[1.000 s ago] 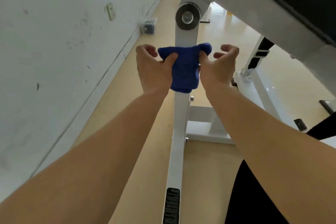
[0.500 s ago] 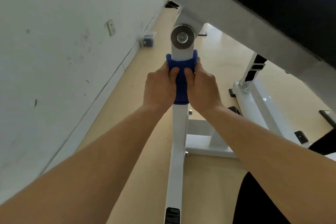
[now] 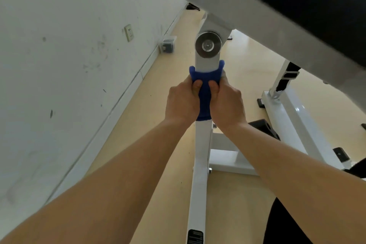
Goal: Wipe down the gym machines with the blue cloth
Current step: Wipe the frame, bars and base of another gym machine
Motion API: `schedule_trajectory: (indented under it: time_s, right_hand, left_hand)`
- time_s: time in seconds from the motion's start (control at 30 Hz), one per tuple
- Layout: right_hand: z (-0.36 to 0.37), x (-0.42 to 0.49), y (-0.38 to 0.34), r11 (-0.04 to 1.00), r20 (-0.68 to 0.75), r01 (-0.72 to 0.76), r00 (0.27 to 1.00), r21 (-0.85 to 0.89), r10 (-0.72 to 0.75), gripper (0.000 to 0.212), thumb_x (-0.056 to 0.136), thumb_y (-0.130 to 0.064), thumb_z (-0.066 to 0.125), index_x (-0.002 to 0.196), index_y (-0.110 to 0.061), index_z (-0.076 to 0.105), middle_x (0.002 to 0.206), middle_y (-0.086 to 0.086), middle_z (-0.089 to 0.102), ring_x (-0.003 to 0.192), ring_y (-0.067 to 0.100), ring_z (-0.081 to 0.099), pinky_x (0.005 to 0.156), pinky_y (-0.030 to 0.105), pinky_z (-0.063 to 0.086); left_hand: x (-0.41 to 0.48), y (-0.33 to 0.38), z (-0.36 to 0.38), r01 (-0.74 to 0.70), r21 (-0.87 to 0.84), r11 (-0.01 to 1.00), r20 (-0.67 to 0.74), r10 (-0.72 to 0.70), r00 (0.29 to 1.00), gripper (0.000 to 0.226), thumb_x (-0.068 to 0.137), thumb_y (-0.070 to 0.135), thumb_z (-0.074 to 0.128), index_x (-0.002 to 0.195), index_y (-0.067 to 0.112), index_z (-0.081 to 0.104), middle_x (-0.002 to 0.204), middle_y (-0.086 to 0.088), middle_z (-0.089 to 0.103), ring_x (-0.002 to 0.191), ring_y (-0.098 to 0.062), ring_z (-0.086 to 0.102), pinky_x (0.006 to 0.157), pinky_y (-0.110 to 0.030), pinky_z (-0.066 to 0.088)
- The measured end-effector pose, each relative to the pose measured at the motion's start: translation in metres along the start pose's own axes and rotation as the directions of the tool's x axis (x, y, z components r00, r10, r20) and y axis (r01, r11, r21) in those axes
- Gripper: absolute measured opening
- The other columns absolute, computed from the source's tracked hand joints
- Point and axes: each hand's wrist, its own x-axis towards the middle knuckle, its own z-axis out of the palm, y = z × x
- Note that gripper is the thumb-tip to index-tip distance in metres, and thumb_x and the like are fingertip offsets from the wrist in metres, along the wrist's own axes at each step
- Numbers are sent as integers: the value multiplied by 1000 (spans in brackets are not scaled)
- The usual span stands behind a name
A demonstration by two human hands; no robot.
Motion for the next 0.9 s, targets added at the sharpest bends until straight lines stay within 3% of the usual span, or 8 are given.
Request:
schedule_trajectory:
  time_s: [0.07, 0.17, 0.27, 0.4, 0.6, 0.73, 0.83, 0.9]
  right_hand:
    - [-7, 6, -10, 999, 2, 40, 999, 5, -40, 30, 107, -25, 35, 133, -15, 47, 103, -2, 65, 83, 11, 63, 76, 29, 56]
    - [-13, 25, -26, 985, -141, 161, 976, -54, -167, 35, 102, -30, 31, 127, -15, 50, 92, -5, 64, 71, 1, 58, 62, 17, 48]
    - [-10, 24, -25, 977, -180, 185, 963, -101, -201, 46, 101, -30, 29, 141, -15, 44, 97, -1, 68, 74, 14, 61, 67, 30, 52]
    - [1, 13, -6, 980, -177, 178, 965, -93, -192, 52, 101, -37, 25, 146, -15, 41, 96, 0, 68, 78, 18, 64, 73, 39, 56]
    - [27, -15, 39, 995, -147, 77, 987, 57, -68, 47, 105, -33, 33, 152, -28, 35, 96, -13, 65, 83, 1, 65, 76, 26, 57]
    - [45, -42, 67, 998, -75, -63, 995, 13, 64, 46, 105, -28, 35, 151, -32, 37, 87, -12, 60, 74, 2, 60, 68, 22, 52]
    - [45, -54, 72, 992, 7, -125, 992, -25, 125, 37, 107, -24, 36, 142, -26, 47, 89, -9, 59, 72, 4, 57, 64, 17, 47]
    - [34, -46, 60, 995, 11, -74, 997, -69, 75, 30, 107, -24, 35, 129, -18, 55, 87, -6, 62, 71, 7, 59, 59, 16, 45]
  left_hand:
    - [6, 7, -10, -42, -3, 999, -7, 42, 999, 19, 107, 27, 37, 93, 23, 50, 76, 8, 58, 60, -3, 55, 54, -9, 38]
    - [23, 20, -24, -108, -54, 993, -162, 98, 982, 17, 104, 22, 42, 90, 28, 49, 65, 20, 52, 57, 5, 53, 55, -3, 37]
    - [25, 18, -25, -131, -37, 991, -178, 123, 976, 21, 104, 22, 42, 85, 27, 49, 62, 22, 49, 54, 3, 51, 54, -4, 36]
    - [15, -1, -7, -131, -79, 988, -163, 117, 980, 23, 106, 25, 40, 90, 20, 56, 64, 21, 51, 56, 1, 53, 53, -4, 36]
    - [-11, -35, 32, -63, -146, 987, -122, 45, 992, 26, 106, 22, 40, 109, 12, 65, 70, 23, 55, 63, 14, 57, 54, -3, 38]
    - [-38, -59, 57, 62, -25, 998, 23, -61, 998, 26, 105, 24, 40, 106, 15, 64, 75, 8, 64, 60, -2, 57, 55, -10, 39]
    - [-48, -61, 54, 125, 67, 990, 147, -134, 980, 30, 106, 27, 37, 105, 13, 64, 90, -6, 70, 74, -20, 62, 69, -30, 50]
    - [-39, -48, 41, 87, 48, 995, 115, -92, 989, 28, 105, 26, 38, 94, 17, 61, 81, -1, 67, 70, -18, 62, 65, -24, 49]
